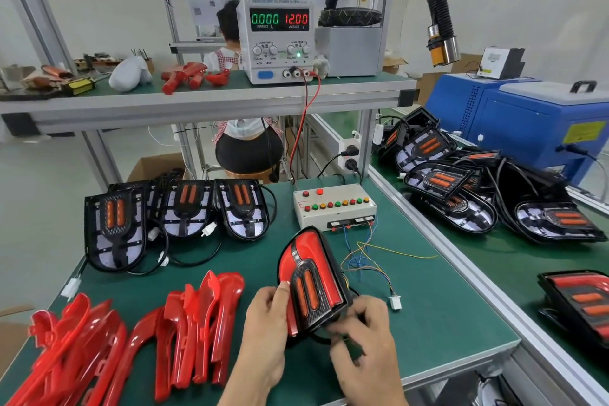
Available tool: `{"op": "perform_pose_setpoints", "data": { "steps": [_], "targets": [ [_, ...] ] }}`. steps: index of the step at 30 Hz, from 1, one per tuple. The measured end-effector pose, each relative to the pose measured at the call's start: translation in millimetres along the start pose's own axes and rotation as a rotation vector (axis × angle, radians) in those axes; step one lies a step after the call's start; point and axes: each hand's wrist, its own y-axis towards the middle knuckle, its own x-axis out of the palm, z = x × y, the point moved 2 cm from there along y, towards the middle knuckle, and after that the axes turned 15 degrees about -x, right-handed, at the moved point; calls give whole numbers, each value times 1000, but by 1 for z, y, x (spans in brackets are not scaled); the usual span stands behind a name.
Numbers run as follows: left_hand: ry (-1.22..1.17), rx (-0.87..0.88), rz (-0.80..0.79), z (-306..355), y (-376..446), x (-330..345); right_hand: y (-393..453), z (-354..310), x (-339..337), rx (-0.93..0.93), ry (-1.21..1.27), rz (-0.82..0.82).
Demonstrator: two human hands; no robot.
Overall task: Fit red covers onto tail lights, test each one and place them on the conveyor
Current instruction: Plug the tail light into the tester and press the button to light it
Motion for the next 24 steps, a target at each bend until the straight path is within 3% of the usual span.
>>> {"op": "perform_pose_setpoints", "data": {
  "steps": [4,6,9,12,15,20,24],
  "targets": [
    [-158,-18,-6,1,-2,6,0,-3,5,183,21,198],
    [-204,-16,2,1,-3,8,0,1,6,426,98,328],
    [-255,14,30,4,-6,11,1,6,9,854,375,378],
    [-144,101,60,9,-11,13,4,1,11,1053,660,390],
    [94,218,60,14,-16,16,18,-7,1,1069,847,309],
    [333,332,12,29,-26,25,36,-10,-28,851,816,68],
    [379,355,-49,42,-32,42,43,-9,-50,771,749,97]
  ]
}}
